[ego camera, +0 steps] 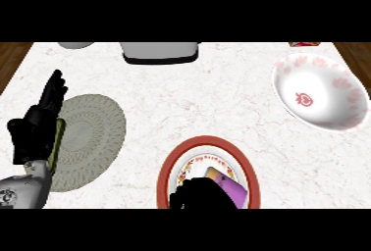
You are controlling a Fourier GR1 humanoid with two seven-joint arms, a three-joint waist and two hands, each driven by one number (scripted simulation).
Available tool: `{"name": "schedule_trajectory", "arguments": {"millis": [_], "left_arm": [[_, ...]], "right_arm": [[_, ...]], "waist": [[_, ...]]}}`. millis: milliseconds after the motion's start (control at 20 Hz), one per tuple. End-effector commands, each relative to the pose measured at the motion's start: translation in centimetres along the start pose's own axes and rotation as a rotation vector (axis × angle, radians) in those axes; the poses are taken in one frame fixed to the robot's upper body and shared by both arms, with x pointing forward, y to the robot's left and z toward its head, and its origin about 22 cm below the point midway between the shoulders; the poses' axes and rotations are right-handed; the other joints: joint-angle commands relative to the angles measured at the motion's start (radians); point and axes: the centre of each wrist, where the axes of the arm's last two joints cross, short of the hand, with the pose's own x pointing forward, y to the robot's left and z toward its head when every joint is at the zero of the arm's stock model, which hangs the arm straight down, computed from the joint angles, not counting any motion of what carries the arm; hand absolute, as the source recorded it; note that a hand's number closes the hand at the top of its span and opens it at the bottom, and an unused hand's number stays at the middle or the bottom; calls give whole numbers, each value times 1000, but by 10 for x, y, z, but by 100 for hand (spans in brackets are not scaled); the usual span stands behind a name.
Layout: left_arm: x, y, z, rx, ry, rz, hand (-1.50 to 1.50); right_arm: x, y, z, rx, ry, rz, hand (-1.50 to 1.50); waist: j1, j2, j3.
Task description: Pick the cupcake from the plate and place it in the bowl
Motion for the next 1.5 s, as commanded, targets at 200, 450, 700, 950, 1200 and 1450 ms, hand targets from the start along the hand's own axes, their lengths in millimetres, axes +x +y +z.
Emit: {"name": "schedule_trajectory", "arguments": {"millis": [200, 450, 700, 950, 1200, 1450], "left_arm": [[-6, -4, 11, -13, -1, 5, 0], [2, -11, -1, -4, -14, 14, 0], [-6, -1, -12, -26, -24, 22, 0], [12, -25, 0, -54, -37, 24, 0], [16, -20, -3, -37, -26, 14, 0], [7, -14, -12, -33, -37, 11, 0]], "right_arm": [[44, -53, 72, -432, 36, -217, 150], [42, -71, 90, -578, 177, -141, 150], [3, -105, 107, -698, 212, -164, 150], [-37, -149, 108, -787, 260, -271, 150], [-98, -182, 106, -912, 279, -256, 150], [-163, -201, 103, -988, 318, -196, 150]], "waist": [[15, 7, 0], [10, 10, -1], [31, 20, 1], [45, 23, 2], [45, 21, 2], [47, 24, 2]]}}
